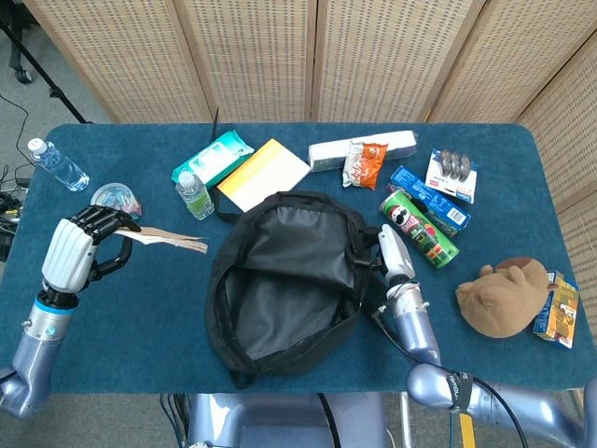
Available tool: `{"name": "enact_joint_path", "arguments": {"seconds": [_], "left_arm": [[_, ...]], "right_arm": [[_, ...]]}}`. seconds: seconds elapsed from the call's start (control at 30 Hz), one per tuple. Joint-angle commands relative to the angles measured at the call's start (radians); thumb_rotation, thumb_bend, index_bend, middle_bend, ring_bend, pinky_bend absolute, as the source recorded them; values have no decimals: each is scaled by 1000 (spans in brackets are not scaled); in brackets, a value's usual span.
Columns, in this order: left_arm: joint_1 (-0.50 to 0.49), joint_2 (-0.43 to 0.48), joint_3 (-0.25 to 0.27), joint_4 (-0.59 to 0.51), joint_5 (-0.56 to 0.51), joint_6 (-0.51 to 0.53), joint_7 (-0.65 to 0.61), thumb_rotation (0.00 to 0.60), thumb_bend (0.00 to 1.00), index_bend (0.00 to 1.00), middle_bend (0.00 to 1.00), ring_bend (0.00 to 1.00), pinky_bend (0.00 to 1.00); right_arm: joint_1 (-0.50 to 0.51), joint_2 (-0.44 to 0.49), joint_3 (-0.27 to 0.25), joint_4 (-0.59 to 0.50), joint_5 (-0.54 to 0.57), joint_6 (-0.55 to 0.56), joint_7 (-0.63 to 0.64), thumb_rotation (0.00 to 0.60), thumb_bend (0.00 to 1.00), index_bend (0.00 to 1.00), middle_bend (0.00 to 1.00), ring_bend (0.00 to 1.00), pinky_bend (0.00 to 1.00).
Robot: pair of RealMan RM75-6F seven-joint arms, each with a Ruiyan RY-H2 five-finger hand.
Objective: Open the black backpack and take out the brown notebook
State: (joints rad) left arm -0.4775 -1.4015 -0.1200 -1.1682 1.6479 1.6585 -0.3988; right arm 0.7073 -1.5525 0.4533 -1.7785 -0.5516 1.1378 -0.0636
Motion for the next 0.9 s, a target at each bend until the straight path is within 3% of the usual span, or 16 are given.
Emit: {"name": "enact_joint_path", "arguments": {"seconds": [0.03, 0.17, 0.27, 0.33, 0.4, 0.43, 0.57, 0.63, 0.7, 0.77, 0.8, 0.9], "left_arm": [[61, -117, 38, 236, -15, 30, -36, 600, 558, 821, 572, 475, 565], [91, -206, 72, 421, -37, -25, -128, 600, 521, 821, 556, 470, 564], [104, -187, 111, 426, -29, -80, -196, 600, 365, 660, 323, 299, 485], [109, -161, 125, 391, -30, -107, -208, 600, 212, 418, 94, 99, 341], [113, -117, 137, 323, -32, -134, -211, 600, 122, 269, 9, 14, 260], [116, -88, 141, 275, -34, -144, -209, 600, 83, 209, 0, 0, 218], [132, 63, 156, 29, -43, -167, -188, 600, 3, 123, 0, 0, 130], [138, 107, 152, -50, -56, -175, -157, 600, 0, 94, 0, 0, 102], [143, 138, 136, -109, -75, -175, -127, 600, 0, 77, 0, 0, 95], [144, 151, 115, -137, -96, -173, -106, 600, 0, 70, 0, 0, 85], [143, 160, 104, -154, -106, -176, -103, 600, 0, 64, 0, 0, 79], [142, 181, 77, -188, -124, -174, -90, 600, 0, 52, 0, 0, 76]], "right_arm": [[-2, -3, -5, 0, -5, -3, 0, 600, 569, 713, 677, 506, 394], [-10, -6, -24, -6, -18, -10, 1, 600, 569, 713, 677, 507, 394], [-18, 0, -33, -14, -25, -19, 2, 600, 569, 713, 677, 507, 394], [-20, 5, -35, -19, -25, -25, 3, 600, 569, 713, 677, 507, 394], [-23, 13, -40, -27, -26, -36, 1, 600, 569, 713, 677, 507, 394], [-25, 20, -44, -34, -27, -43, -1, 600, 569, 713, 677, 507, 394], [-47, 88, -88, -79, -104, -121, 9, 600, 564, 713, 660, 502, 381], [-64, 132, -113, -92, -185, -188, 41, 600, 475, 700, 593, 452, 337], [-81, 192, -150, -90, -305, -270, 72, 600, 215, 587, 429, 303, 256], [-92, 245, -187, -80, -430, -323, 82, 600, 48, 440, 271, 146, 171], [-98, 275, -206, -71, -507, -343, 91, 600, 8, 367, 186, 68, 123], [-113, 335, -243, -45, -687, -350, 115, 600, 0, 256, 43, 0, 53]]}}
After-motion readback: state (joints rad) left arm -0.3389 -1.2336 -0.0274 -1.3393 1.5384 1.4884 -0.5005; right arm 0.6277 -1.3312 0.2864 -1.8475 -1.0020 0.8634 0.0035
